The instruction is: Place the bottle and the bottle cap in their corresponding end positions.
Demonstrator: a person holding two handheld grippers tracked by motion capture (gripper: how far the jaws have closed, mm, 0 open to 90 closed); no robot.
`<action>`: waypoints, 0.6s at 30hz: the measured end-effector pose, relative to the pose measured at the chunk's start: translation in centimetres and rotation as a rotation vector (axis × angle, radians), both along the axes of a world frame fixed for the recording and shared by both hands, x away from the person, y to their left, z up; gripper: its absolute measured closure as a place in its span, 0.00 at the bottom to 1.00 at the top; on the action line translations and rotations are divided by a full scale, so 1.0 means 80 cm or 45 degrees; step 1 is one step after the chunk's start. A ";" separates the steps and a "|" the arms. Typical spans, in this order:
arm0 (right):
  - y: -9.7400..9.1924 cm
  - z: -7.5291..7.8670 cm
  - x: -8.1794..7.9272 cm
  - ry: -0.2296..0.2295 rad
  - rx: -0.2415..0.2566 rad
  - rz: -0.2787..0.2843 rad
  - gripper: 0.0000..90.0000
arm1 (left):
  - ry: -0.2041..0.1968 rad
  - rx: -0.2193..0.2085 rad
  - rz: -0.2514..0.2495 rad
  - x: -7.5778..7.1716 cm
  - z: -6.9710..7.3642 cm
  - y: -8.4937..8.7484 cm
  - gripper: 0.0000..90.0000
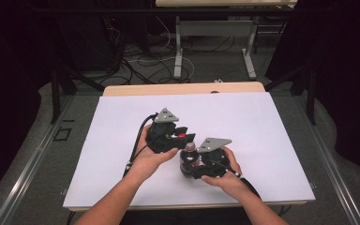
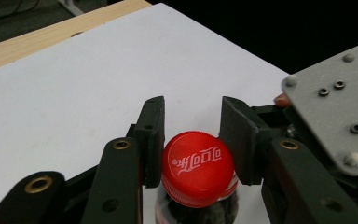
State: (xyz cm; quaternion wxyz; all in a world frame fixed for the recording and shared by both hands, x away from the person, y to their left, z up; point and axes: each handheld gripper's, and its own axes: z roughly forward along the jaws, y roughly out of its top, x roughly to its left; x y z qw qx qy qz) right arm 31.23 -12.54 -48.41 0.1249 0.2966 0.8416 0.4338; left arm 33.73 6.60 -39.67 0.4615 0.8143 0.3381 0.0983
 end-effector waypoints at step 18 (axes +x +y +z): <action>-0.027 0.010 0.043 -0.057 0.020 -0.177 0.33 | 0.041 0.012 0.214 0.019 -0.040 0.067 0.68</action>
